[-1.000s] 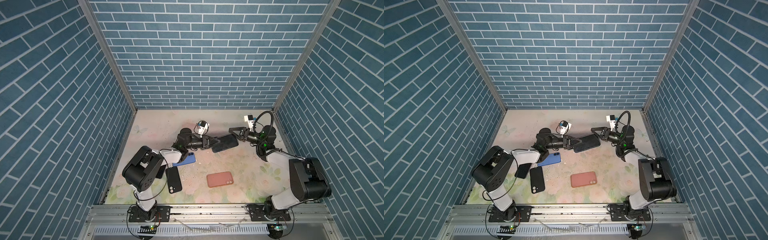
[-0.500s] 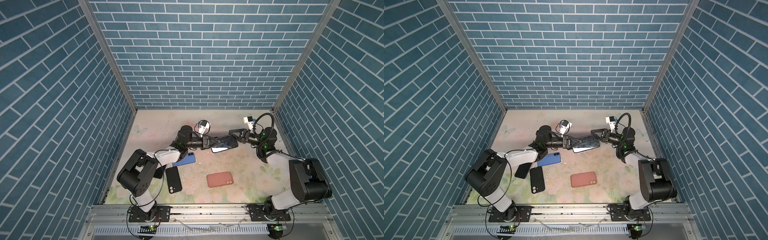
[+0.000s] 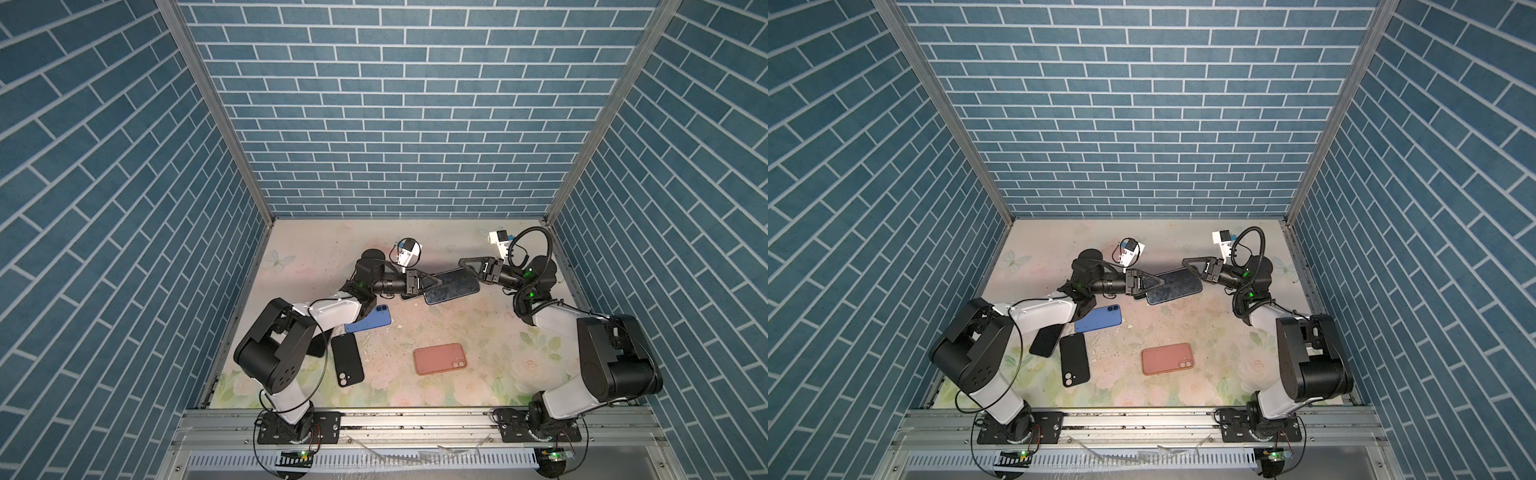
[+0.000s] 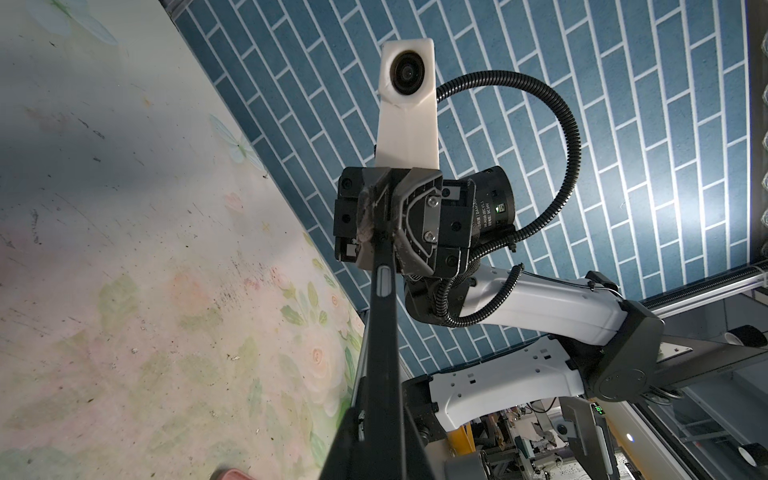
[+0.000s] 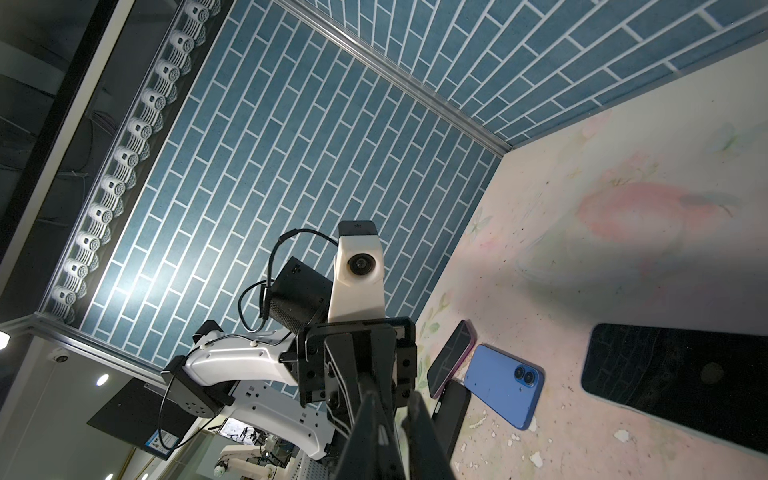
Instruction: Put the phone into the phone case
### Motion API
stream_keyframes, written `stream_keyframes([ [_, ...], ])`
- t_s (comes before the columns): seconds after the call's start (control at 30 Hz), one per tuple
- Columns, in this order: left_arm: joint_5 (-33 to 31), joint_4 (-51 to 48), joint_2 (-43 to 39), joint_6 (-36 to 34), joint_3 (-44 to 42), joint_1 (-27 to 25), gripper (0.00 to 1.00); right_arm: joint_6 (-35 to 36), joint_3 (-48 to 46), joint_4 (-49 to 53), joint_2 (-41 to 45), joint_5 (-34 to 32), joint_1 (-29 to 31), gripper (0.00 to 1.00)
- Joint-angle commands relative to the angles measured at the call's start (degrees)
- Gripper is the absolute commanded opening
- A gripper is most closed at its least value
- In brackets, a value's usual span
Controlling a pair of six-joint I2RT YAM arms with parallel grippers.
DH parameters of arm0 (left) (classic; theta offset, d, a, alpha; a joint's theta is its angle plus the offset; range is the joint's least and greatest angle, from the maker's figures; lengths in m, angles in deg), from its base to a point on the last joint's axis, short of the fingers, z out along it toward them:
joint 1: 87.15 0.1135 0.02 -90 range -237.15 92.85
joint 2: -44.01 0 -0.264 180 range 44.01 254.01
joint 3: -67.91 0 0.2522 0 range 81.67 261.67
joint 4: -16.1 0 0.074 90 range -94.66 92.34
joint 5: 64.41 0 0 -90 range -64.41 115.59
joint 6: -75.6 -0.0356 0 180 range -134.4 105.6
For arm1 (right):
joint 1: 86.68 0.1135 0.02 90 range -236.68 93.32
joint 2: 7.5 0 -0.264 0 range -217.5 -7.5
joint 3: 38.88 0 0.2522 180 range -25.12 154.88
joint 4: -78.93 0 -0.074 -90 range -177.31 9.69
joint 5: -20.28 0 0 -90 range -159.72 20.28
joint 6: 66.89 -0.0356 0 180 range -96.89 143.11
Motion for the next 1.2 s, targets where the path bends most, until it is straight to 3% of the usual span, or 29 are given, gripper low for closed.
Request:
stream_keyframes([
  [0.0,-0.55,2.18,-0.55,-2.77,1.46,-0.89,0.00,5.36,-0.57,8.06,1.67,-0.49,0.69,0.00],
  [0.07,-0.42,2.16,-0.70,-2.76,1.56,-0.89,0.00,10.10,-0.42,13.63,3.08,-1.19,0.64,0.00],
  [0.23,-0.22,1.51,-1.19,-2.80,1.63,-0.89,0.00,27.66,1.68,37.16,9.62,-4.58,0.80,0.21],
  [0.37,0.63,1.11,-1.14,-2.88,1.89,-0.89,0.00,37.83,4.60,51.85,13.67,-4.88,1.28,0.27],
  [0.63,1.29,1.19,-1.00,-2.09,3.20,-0.89,0.00,39.23,4.96,54.20,15.28,-3.07,6.14,0.23],
  [0.83,1.76,1.46,-1.26,-1.43,3.21,-0.89,0.00,39.66,4.90,54.70,16.76,-4.69,6.52,0.12],
  [1.03,2.23,1.04,-1.96,-1.53,3.03,-0.90,0.00,45.58,7.01,63.42,18.30,-9.63,6.52,0.04],
  [1.07,2.48,0.69,-2.19,-1.65,3.11,-0.82,0.00,46.63,7.42,64.99,18.83,-11.29,6.44,0.06],
  [1.17,3.45,-2.05,-2.55,-3.05,3.60,-0.42,0.00,48.77,8.77,68.73,20.95,-16.18,5.81,0.27],
])
